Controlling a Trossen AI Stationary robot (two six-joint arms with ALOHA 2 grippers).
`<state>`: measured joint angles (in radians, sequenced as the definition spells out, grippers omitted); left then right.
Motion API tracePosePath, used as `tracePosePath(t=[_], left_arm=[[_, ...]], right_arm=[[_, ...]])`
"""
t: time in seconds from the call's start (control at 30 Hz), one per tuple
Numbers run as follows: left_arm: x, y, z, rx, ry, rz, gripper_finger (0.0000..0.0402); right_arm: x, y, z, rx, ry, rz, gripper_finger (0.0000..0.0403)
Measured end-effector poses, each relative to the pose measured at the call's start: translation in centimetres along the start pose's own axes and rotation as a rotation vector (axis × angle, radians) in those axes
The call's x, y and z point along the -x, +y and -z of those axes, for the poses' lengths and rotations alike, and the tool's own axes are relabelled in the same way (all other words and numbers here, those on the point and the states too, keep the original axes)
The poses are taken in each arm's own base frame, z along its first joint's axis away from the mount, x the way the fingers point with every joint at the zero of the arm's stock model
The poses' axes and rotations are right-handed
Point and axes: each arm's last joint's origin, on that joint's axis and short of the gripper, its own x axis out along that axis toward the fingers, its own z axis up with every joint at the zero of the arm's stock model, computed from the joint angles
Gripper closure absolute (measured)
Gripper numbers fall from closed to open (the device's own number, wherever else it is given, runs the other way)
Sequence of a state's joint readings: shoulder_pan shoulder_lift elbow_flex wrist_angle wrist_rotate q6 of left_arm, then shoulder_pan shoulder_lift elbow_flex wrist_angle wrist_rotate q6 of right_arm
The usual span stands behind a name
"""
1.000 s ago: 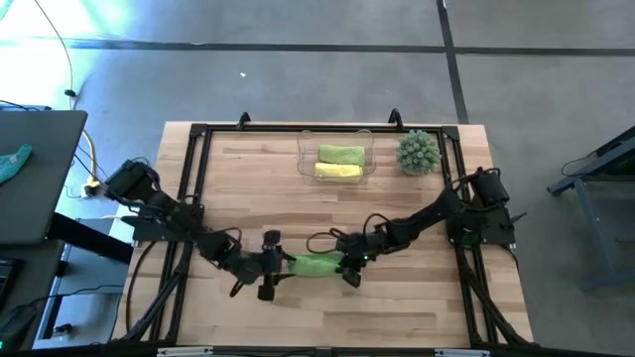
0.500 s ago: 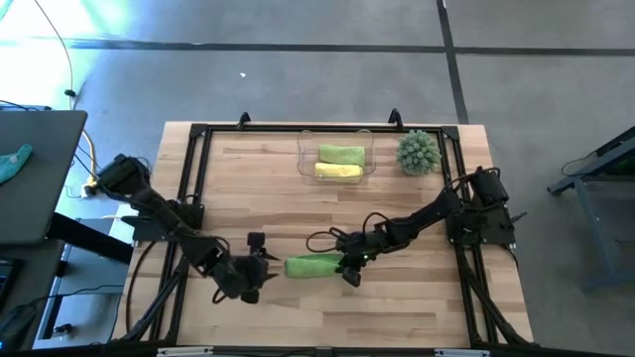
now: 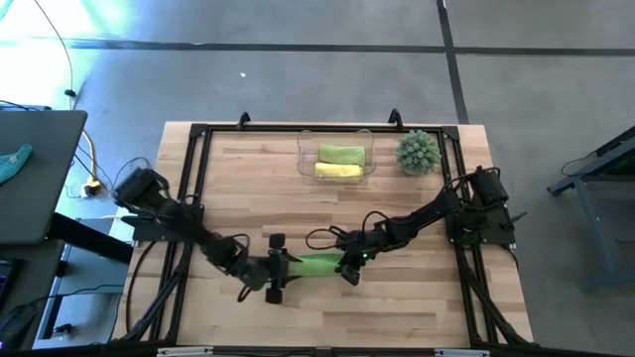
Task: Roll microfiber towels into tight, uniform cylinder then place into a basket
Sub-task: Roll the green microfiber towel
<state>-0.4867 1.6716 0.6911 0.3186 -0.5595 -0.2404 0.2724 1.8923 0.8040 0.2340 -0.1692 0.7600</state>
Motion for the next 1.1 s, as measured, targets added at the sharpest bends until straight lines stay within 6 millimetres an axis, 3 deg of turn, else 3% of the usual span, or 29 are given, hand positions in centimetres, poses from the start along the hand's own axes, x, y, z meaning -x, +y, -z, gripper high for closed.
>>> tracePosePath(t=[0.17, 0.4, 0.7, 0.9, 1.1], left_arm=[[-2.5, -0.1, 0.9, -0.020, -0.015, 0.034, 0.0220], [-4.5, 0.1, 2.4, 0.026, 0.115, 0.050, 0.0220], [-4.5, 0.0, 3.0, 0.406, 0.208, 0.038, 0.0234], [-4.3, -0.3, 3.4, 0.456, 0.235, 0.034, 0.0285], [-4.3, -0.3, 3.6, 0.464, 0.245, 0.018, 0.0328]], right_arm=[[0.0, -0.2, -0.2, -0.007, 0.001, -0.002, 0.0346], [0.1, -0.2, -0.2, 0.000, 0.002, -0.003, 0.0346], [0.2, -0.1, -0.3, 0.107, 0.009, -0.049, 0.0344], [2.1, 0.4, -1.4, 0.319, -0.053, -0.021, 0.0305], [5.9, 1.7, -2.2, 0.494, -0.093, -0.002, 0.0274]])
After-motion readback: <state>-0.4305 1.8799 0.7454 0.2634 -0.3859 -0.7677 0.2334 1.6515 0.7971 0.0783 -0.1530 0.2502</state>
